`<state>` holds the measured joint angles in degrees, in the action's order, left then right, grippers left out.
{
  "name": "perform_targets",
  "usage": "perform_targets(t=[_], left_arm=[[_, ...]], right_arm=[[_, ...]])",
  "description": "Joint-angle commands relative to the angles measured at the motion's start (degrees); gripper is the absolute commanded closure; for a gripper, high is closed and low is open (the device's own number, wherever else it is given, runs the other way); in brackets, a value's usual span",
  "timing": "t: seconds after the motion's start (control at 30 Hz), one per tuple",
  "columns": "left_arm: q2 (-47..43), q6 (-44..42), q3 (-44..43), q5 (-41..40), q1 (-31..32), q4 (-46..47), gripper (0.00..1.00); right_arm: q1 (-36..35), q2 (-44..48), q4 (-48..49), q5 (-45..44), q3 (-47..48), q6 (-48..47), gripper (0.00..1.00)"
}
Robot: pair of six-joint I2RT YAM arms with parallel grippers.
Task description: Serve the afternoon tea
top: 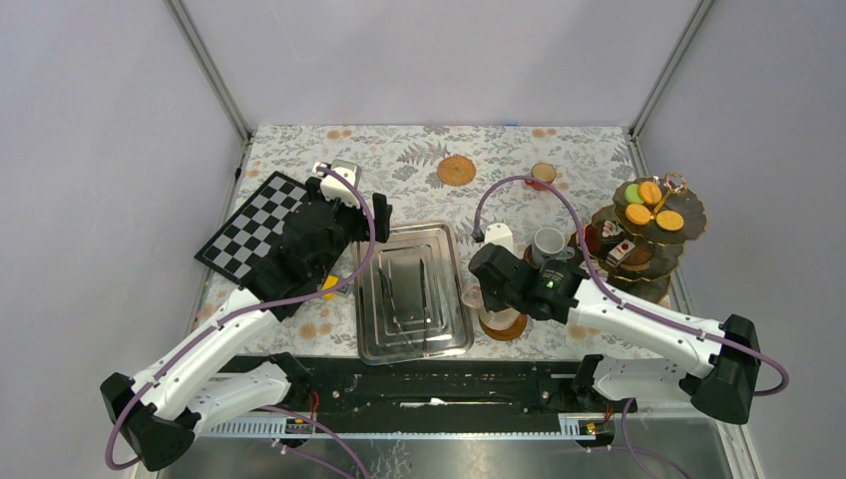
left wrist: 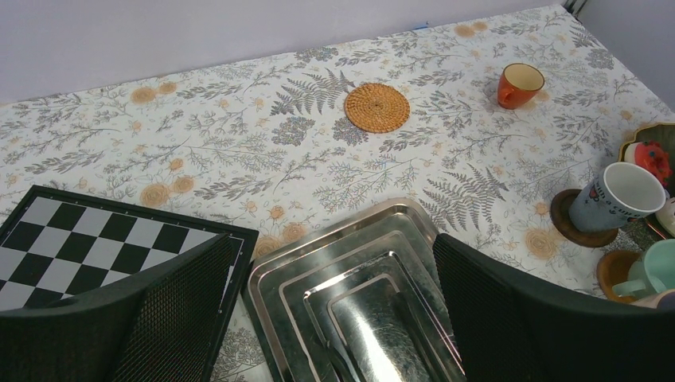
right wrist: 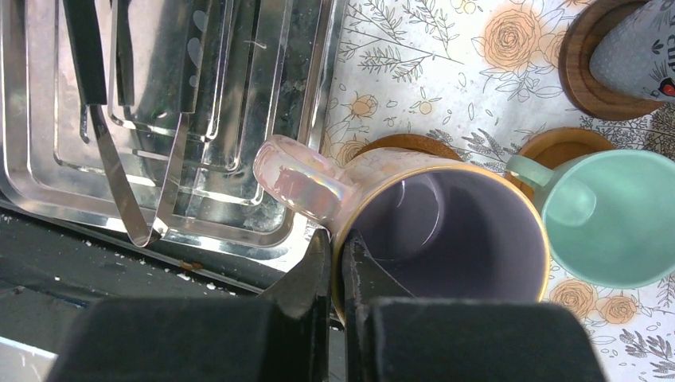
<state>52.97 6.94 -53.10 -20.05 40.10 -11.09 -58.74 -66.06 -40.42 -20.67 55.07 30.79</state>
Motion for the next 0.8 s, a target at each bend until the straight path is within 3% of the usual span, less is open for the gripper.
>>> perform_targets(t=[0.0,0.77], left_arm=[[-0.1,-0.3,0.1,-1.0,-0.2,2.5,0.01],[0.2,-0.3,0.1,-0.5,-0.2,2.4,0.01]], right_arm=[[-1.4,-0.4,2.5,-5.6,0.4,2.0,1.0],[-3.5,-0.7,4.7,-7.9,-5.4,2.5,1.0]])
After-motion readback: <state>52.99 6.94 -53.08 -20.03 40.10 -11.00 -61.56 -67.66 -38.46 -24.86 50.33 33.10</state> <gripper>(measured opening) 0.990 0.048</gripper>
